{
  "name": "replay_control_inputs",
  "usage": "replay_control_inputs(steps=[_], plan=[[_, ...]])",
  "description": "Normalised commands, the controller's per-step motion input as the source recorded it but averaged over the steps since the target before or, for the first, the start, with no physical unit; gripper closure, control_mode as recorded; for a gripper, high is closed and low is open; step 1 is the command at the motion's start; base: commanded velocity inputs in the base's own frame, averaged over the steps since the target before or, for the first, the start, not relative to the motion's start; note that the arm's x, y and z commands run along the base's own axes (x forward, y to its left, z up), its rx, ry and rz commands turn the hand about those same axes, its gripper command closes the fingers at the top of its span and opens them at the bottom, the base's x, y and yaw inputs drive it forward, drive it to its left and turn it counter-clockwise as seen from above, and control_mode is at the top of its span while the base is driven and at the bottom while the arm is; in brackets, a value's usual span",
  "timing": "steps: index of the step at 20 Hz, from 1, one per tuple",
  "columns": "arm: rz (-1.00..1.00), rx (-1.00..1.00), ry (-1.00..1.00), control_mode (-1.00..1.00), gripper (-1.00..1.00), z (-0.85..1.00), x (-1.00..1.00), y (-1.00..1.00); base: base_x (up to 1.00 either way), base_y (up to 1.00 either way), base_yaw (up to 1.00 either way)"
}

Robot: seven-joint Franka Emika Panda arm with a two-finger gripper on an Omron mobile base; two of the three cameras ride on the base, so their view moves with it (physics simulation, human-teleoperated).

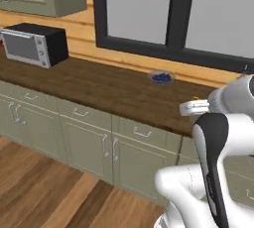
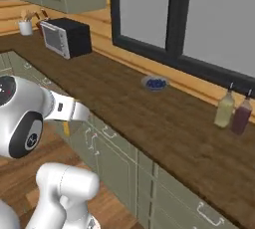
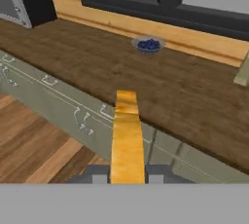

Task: Start the toaster. Once the lever pops up, take the bread to the plate on the dining counter.

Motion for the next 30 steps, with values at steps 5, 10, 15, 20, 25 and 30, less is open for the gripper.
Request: replay_control_inputs(steps=[5, 10, 15, 20, 25, 30], plan=[[0.0, 0.0, 0.0, 1.0, 1.0, 0.0, 0.0, 0.0, -0.04, 0.46, 0.93], [0.0, 0.0, 0.0, 1.0, 1.0, 0.0, 0.0, 0.0, -0.03, 0.24, 0.99], [0.0, 0.0, 0.0, 1.0, 1.0, 0.0, 0.0, 0.0, -0.02, 0.07, 1.0], [0.0, 0.0, 0.0, 1.0, 1.0, 0.0, 0.0, 0.0, 0.0, 0.0, 1.0], [0.0, 0.0, 0.0, 1.0, 1.0, 0.0, 0.0, 0.0, 0.0, 0.01, 0.99], [0.0, 0.0, 0.0, 1.0, 1.0, 0.0, 0.0, 0.0, 0.47, 0.04, 0.82]])
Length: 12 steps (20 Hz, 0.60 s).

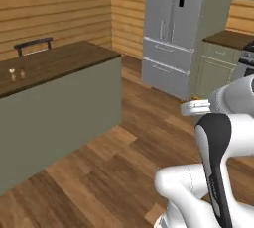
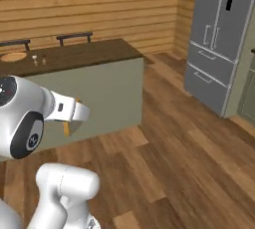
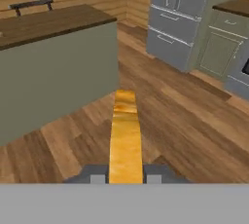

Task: Start the toaster. Once the lever pops up, take the bread to the plate on the dining counter.

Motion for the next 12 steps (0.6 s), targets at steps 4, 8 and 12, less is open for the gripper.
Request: replay_control_inputs(steps=[4, 8, 12], plan=[[0.0, 0.0, 0.0, 1.0, 1.0, 0.0, 0.0, 0.0, 0.84, 0.0, 0.73], [0.0, 0.0, 0.0, 1.0, 1.0, 0.0, 0.0, 0.0, 1.0, 0.03, 0.6], [0.0, 0.0, 0.0, 1.0, 1.0, 0.0, 0.0, 0.0, 1.0, 0.15, 0.55]])
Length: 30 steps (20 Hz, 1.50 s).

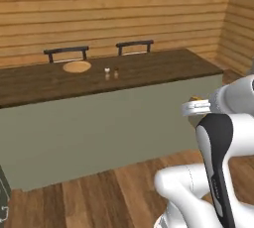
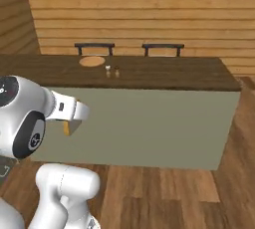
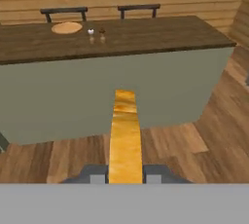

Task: Start the toaster. Once the lever pops up, take the bread to the plate on the dining counter.

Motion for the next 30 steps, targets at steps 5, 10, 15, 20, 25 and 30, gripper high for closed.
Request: replay_control_inputs(steps=[5, 10, 15, 20, 25, 30], plan=[[0.0, 0.0, 0.0, 1.0, 1.0, 0.0, 0.0, 0.0, 1.0, 0.14, 0.43], [0.0, 0.0, 0.0, 1.0, 1.0, 0.0, 0.0, 0.0, 1.0, 0.0, 0.27], [0.0, 0.0, 0.0, 1.0, 1.0, 0.0, 0.0, 0.0, 0.88, 0.02, 0.1], [0.0, 0.0, 0.0, 1.0, 1.0, 0.0, 0.0, 0.0, 0.58, 0.12, -0.05], [0.0, 0.0, 0.0, 1.0, 1.0, 0.0, 0.0, 0.0, 0.49, 0.49, -0.12], [0.0, 0.0, 0.0, 1.0, 1.0, 0.0, 0.0, 0.0, 0.35, 0.51, -0.12]])
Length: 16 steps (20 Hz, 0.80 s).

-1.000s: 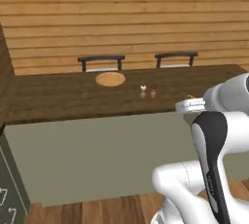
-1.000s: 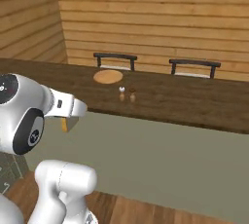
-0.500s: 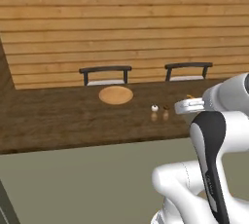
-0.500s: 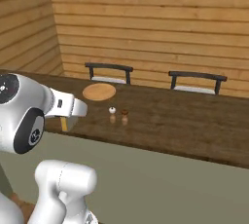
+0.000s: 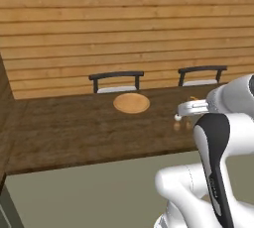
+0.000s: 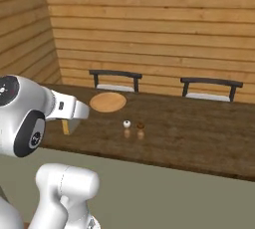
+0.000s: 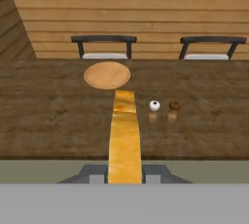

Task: Start the toaster. Once the lever pops up, take the bread to the plate on the dining counter.

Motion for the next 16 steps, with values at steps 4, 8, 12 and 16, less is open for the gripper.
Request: replay_control_inputs(steps=[4, 8, 12, 16], plan=[[0.0, 0.0, 0.0, 1.0, 1.0, 0.0, 0.0, 0.0, 0.26, 0.28, -0.07], [0.0, 0.0, 0.0, 1.0, 1.0, 0.0, 0.0, 0.0, 0.51, 0.08, -0.05], [0.0, 0.0, 0.0, 1.0, 1.0, 0.0, 0.0, 0.0, 0.55, 0.13, -0.04], [0.0, 0.0, 0.0, 1.0, 1.0, 0.0, 0.0, 0.0, 0.26, 0.22, -0.01]])
